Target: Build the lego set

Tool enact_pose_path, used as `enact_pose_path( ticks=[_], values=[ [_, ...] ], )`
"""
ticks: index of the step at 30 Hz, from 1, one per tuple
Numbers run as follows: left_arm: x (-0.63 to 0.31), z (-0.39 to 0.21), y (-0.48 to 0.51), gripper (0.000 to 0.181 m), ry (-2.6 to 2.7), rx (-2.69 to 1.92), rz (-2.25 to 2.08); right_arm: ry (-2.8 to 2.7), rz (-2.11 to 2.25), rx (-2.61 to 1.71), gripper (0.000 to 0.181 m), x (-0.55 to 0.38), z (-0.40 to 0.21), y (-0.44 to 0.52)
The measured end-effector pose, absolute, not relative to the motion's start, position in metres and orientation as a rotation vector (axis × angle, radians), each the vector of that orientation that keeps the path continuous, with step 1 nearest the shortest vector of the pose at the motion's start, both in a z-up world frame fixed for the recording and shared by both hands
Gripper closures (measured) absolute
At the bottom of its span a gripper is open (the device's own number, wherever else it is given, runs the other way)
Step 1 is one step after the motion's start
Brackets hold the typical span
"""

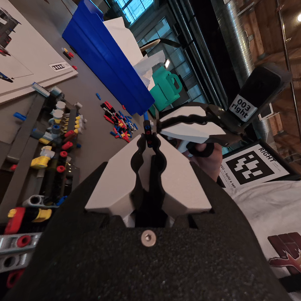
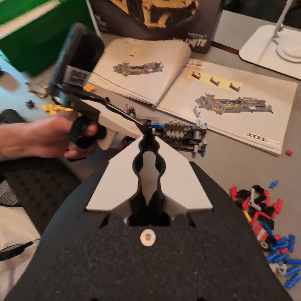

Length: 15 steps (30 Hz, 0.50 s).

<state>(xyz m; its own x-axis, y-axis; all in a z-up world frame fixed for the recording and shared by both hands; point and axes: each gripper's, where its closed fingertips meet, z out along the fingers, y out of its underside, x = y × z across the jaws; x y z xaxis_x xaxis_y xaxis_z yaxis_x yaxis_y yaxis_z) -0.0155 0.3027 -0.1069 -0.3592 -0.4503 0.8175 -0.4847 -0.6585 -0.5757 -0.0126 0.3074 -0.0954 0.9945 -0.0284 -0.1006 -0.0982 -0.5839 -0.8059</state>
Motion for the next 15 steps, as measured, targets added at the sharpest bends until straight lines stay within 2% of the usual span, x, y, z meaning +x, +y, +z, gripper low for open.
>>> enact_pose_path(
  ticks=[15],
  values=[
    [-0.01, -0.116, 0.317, 0.175, -1.314, 1.941, 2.212, 0.209, 0.194, -2.22, 0.175, -0.007, -0.11, 0.325]
  ],
)
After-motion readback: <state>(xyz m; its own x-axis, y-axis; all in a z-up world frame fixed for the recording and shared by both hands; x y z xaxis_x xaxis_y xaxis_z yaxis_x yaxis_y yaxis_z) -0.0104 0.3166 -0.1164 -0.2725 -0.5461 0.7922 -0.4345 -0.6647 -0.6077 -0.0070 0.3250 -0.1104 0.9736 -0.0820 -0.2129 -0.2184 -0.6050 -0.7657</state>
